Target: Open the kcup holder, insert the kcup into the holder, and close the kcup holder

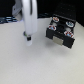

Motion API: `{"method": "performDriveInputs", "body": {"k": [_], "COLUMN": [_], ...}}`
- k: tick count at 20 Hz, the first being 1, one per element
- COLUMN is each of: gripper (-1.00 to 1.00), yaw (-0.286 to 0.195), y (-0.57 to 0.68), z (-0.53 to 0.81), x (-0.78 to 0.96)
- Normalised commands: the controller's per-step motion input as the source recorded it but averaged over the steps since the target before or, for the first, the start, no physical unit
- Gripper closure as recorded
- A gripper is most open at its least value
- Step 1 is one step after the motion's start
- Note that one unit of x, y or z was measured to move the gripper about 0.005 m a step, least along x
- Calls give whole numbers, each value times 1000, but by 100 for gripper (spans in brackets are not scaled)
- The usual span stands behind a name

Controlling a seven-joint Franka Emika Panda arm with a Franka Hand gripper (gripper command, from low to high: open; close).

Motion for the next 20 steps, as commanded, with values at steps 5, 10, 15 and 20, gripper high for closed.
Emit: {"method": "performDriveInputs", "body": {"k": [5,10,15,20], "gripper": [100,100,100,100], "yaw": [22,24,18,23], "y": [656,666,680,680], "z": [511,444,409,277], "x": [56,50,35,1]}}
